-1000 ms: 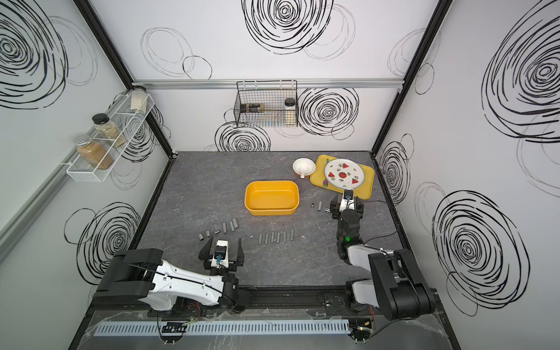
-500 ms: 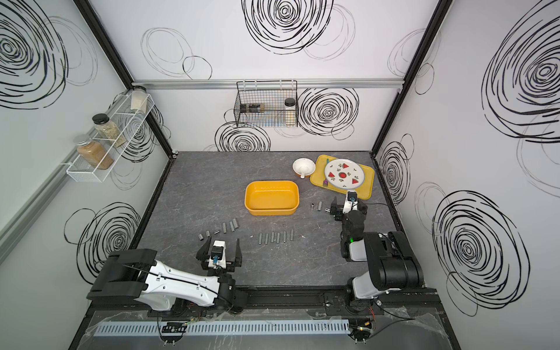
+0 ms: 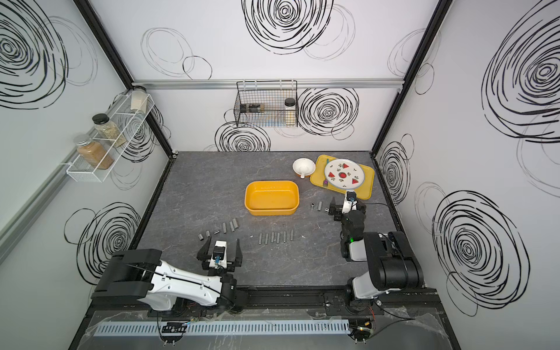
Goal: Take out the socket from the storage box
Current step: Reset both arms
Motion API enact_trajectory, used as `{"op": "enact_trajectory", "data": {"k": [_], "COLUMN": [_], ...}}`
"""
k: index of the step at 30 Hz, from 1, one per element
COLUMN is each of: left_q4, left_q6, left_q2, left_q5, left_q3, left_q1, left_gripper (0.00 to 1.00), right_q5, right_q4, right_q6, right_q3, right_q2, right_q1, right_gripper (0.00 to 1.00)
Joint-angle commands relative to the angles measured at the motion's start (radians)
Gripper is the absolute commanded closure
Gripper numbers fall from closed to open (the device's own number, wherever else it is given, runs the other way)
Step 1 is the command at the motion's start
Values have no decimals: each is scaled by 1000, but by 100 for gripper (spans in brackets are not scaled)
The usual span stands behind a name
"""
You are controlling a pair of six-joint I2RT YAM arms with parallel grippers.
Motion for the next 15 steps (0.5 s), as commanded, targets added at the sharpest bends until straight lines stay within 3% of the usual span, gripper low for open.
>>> {"op": "enact_trajectory", "data": {"k": [1,2,3,5,8,11,14,15], "left_q4": [-41,-41,-41,-31,231,259,533,654], "left_q6": [-226,65,-157,-137,382,464,850,1031], "left_q2": [5,-2,-23,-57,-94,-74,-77,-86], "left_q5": [-172,-199,-199,-194,-111,5,138,248], "left_q3": [11,7,-7,-8,88,152,146,142], "left_q1": [14,13,14,14,2,22,81,126], "left_gripper": [1,1,1,1,1,1,1,1], "right_q5": [-3,-5,-4,-4,-4,-4,-3,-4], "right_q4": [-4,-2,-3,-3,-3,-3,-3,-3], "right_q6": [10,13,11,11,11,11,12,11], "right_q3": [6,6,7,6,7,6,6,6], "right_q2": [-7,-6,-6,-6,-6,-7,-6,-6], "right_q1": [-2,-2,-2,-2,-2,-2,-2,-2], "right_gripper": [0,0,0,0,0,0,0,0]}}
